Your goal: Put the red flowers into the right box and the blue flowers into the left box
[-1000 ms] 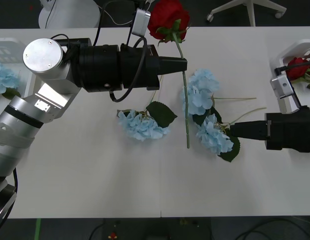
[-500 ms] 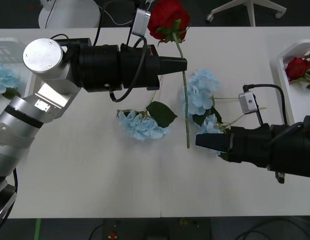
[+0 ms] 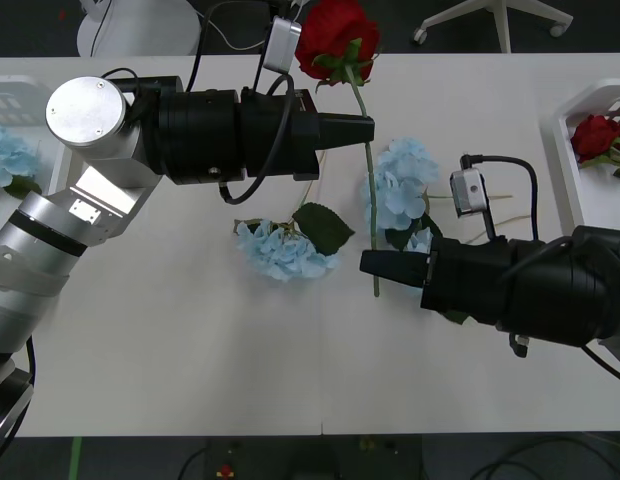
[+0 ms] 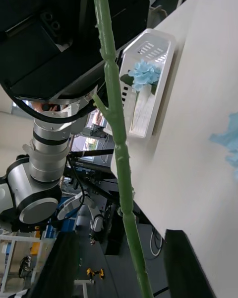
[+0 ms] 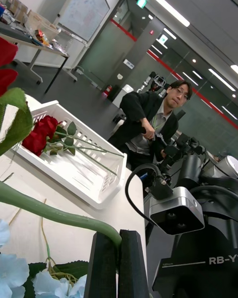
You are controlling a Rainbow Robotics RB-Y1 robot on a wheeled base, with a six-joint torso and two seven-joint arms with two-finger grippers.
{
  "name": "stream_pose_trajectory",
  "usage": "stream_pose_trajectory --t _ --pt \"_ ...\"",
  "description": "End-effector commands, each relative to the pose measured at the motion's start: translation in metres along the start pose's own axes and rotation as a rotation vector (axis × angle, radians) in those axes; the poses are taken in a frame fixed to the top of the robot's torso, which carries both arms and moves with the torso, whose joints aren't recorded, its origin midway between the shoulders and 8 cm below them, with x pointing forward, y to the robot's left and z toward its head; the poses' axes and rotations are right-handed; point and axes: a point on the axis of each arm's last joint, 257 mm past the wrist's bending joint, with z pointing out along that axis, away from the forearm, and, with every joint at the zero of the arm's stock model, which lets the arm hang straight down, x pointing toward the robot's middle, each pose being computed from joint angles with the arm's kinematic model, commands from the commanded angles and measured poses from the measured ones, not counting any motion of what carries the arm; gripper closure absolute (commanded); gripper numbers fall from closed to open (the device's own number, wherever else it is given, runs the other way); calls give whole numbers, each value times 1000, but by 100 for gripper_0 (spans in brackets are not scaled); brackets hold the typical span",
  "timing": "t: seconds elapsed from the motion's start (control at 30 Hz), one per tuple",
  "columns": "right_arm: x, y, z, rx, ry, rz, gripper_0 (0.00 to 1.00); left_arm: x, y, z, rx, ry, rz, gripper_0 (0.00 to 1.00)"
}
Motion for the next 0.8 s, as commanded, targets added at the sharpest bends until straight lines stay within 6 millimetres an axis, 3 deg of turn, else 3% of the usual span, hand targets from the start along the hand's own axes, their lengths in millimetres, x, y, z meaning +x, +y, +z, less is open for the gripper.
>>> stream_pose_trajectory --t 0.03,0.4,0.47,0.5,0.57,0.6,0.8 --pt "-9 27 12 -57 -15 -44 100 -26 -23 15 52 -19 141 100" --pt "-13 28 13 -58 -27 -35 100 -26 -23 15 52 -19 141 100" --pt "-13 28 13 -58 -27 -33 100 -26 -23 15 52 -19 141 63" --pt "-13 28 13 -57 -26 -32 100 -26 -23 15 52 -19 141 25" --pt "-13 27 12 -55 -27 -30 100 -26 -23 15 52 -19 141 8" --pt "-14 28 13 -55 -27 -31 100 -26 -23 15 52 -19 141 0" --pt "-14 27 12 -53 -27 -26 100 -26 -23 15 52 -19 141 0"
